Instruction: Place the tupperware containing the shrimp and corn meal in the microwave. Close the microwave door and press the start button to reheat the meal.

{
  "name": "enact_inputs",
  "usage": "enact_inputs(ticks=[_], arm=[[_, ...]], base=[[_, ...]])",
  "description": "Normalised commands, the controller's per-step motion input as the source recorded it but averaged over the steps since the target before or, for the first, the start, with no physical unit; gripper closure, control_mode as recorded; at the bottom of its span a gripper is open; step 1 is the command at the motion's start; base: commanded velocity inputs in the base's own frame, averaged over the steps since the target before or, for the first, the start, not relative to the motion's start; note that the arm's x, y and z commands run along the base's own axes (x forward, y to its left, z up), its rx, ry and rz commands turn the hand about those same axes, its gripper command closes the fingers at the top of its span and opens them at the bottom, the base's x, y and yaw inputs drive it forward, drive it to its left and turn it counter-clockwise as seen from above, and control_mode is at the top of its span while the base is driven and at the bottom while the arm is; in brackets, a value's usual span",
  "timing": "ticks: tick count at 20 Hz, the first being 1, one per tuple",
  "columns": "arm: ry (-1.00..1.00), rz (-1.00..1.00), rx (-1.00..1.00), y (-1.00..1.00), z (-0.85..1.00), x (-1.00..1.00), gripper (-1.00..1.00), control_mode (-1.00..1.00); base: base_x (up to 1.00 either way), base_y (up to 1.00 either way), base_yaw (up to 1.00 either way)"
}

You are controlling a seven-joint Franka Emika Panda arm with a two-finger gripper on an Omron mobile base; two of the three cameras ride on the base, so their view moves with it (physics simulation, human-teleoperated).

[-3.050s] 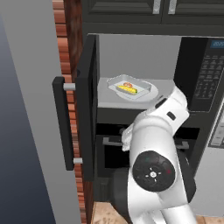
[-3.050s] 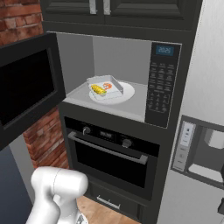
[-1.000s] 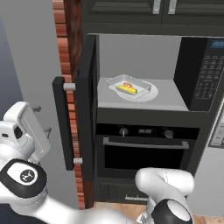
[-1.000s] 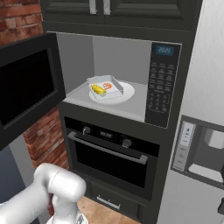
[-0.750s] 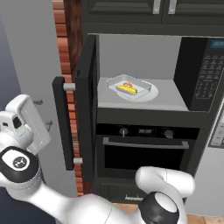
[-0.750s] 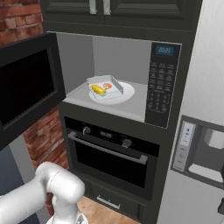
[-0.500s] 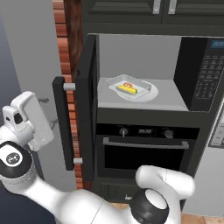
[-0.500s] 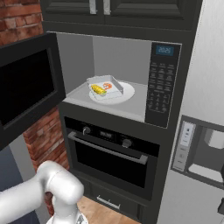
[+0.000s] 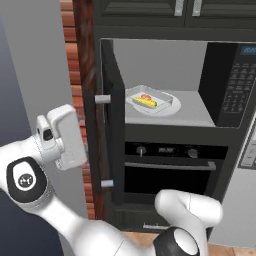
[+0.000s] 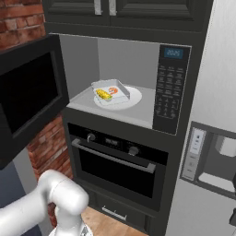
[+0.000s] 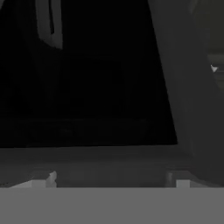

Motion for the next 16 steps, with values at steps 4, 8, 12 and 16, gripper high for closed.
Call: enact_inputs(ticks=[4, 8, 12, 16], arm=[[-0.06, -0.17, 0.10, -1.00, 0.10, -0.24, -1.00, -1.00], [0.00, -0.08, 0.15, -1.00, 0.00, 0.00, -1.00, -1.00], [0.00, 0.00, 0.18, -1.00, 0.00, 0.09, -1.00, -1.00], [0.00, 0.02, 0.21, -1.00, -0.08, 0.36, -1.00, -1.00]], base=[[0.00, 0.00, 0.00], [0.00, 0.00, 0.00], [0.00, 0.00, 0.00], [0.00, 0.00, 0.00]])
